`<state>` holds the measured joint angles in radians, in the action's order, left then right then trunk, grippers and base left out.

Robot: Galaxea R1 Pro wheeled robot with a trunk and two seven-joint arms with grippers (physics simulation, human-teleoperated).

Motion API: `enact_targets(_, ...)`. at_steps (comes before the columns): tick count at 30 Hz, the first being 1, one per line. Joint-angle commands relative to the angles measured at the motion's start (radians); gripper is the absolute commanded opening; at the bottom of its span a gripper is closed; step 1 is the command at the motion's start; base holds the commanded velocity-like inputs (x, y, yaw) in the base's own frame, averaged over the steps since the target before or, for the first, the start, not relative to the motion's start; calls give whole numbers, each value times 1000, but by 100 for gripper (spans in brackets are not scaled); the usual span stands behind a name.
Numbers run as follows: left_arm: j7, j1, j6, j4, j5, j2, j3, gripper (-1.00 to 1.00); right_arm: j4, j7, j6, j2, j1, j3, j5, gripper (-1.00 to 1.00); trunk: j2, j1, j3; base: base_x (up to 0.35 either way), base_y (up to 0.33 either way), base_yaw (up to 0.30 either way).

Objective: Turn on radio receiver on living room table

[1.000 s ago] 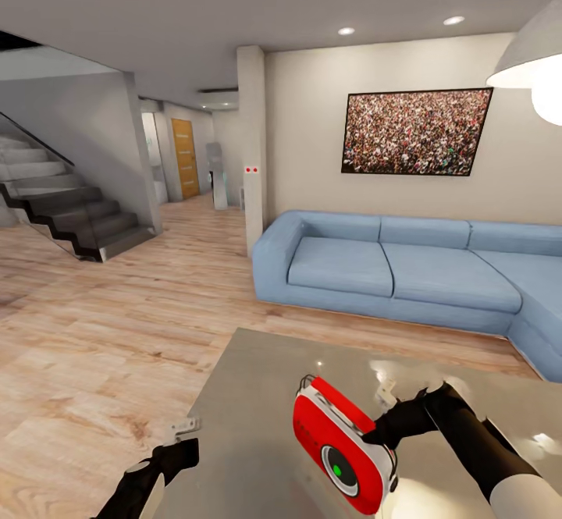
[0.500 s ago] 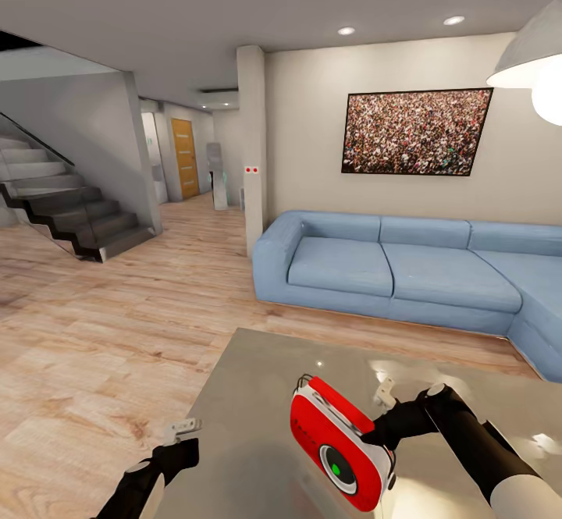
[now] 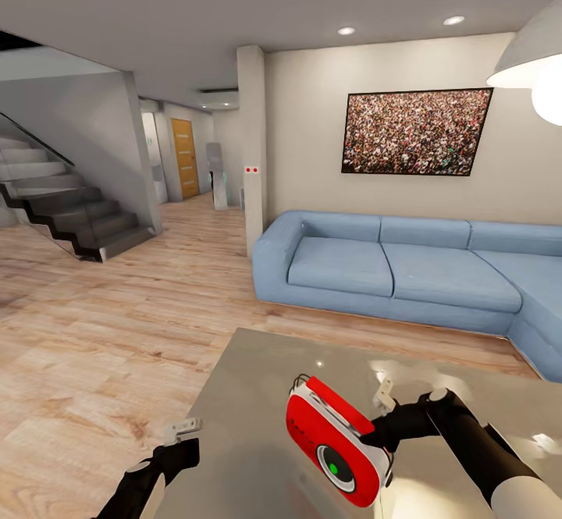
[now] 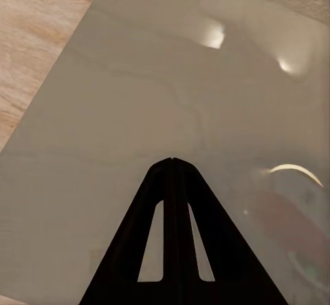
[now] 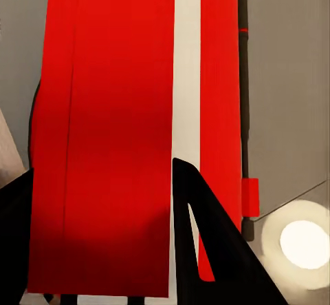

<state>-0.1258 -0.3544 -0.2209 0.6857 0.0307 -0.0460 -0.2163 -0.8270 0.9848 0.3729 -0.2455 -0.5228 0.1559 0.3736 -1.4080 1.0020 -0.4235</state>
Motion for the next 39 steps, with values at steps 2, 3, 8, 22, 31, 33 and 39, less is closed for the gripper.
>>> enact_targets(2,0,0,0,0,0,0,0,-100,1,-1,-3,0,0,-1,-4,-100,0,0,0,0,0,0)
enact_targets(3,0,0,0,0,0,0,0,-100,1,-2,-4,0,0,-1,-4,-100,0,0,0,0,0,0)
enact_targets(8,1,0,0,0,0,0,0,-100,2,-3,-5,0,0,-1,-4,-100,0,0,0,0,0,0)
enact_targets(22,1,0,0,0,1,-2,0,-100,2,-3,5,0,0,3,-1,-100,-35,19,-16,0,0,0)
enact_targets(31,1,0,0,0,1,-2,0,-100,2,-2,7,0,0,5,-1,-100,-35,19,-16,0,0,0)
enact_targets(33,1,0,0,0,1,-2,0,-100,2,-2,7,0,0,5,-1,-100,-42,23,-19,0,0,0)
enact_targets(39,2,0,0,0,1,-2,0,-100,2,-1,7,0,0,6,0,-100,-84,46,-38,0,0,0)
